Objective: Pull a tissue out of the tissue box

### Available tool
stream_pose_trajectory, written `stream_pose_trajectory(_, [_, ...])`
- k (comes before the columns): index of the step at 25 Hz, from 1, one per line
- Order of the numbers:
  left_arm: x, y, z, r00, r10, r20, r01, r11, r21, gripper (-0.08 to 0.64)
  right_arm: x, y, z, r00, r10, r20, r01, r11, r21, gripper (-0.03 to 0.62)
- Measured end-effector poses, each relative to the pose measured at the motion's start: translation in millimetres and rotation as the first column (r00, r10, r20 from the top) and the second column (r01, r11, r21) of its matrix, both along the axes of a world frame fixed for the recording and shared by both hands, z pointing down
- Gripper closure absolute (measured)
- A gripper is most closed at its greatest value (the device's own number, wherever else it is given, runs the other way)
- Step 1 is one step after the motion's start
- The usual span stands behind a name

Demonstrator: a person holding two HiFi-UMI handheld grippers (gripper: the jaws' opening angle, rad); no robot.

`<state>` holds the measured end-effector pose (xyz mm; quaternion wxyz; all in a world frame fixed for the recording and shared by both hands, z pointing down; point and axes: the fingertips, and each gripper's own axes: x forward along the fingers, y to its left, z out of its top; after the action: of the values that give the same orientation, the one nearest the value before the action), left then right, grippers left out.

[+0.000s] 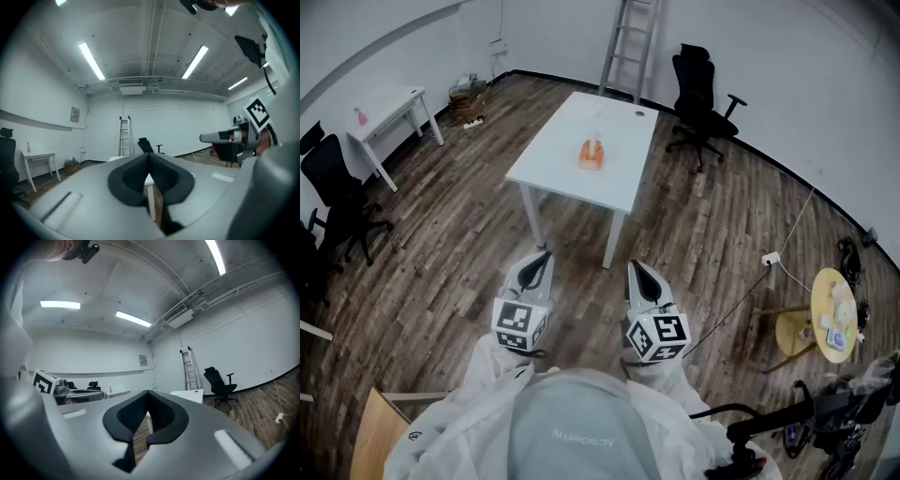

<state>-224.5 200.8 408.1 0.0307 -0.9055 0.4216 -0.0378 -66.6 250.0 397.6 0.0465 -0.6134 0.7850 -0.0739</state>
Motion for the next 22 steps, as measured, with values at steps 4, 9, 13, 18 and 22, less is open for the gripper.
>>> stream_pose_trajectory(4, [1, 0, 0, 1.0, -0.001, 0.002, 0.001, 1.0, 0.001, 0.56, 2, -1, 1, 1.0, 0.001, 0.003, -0.001, 1.0, -0.005, 0.592])
stream_pose_trajectory(9, [1, 1, 3, 1.0, -0.004, 0.006, 0.004, 1.0, -0.007, 0.56, 3, 0, 3, 1.0, -0.003, 0.007, 0.003, 1.0, -0.007, 0.592])
stream_pose_trajectory(13, [4, 2, 5, 1.0, -0.008, 0.011, 0.008, 1.0, -0.015, 0.56, 7, 1, 4, 1.0, -0.003, 0.023, 0.003, 1.0, -0.01, 0.592])
stream_pose_trajectory(18, [9, 4, 5, 1.0, -0.014, 0.009, 0.014, 1.0, -0.017, 0.56, 13, 3, 5, 0.998, -0.011, 0.054, 0.012, 1.0, -0.008, 0.591])
stream_pose_trajectory(22, [17, 6, 6, 1.0, -0.021, 0.013, 0.022, 1.0, -0.018, 0.56, 19, 3, 6, 0.998, -0.025, 0.056, 0.025, 1.0, -0.01, 0.591])
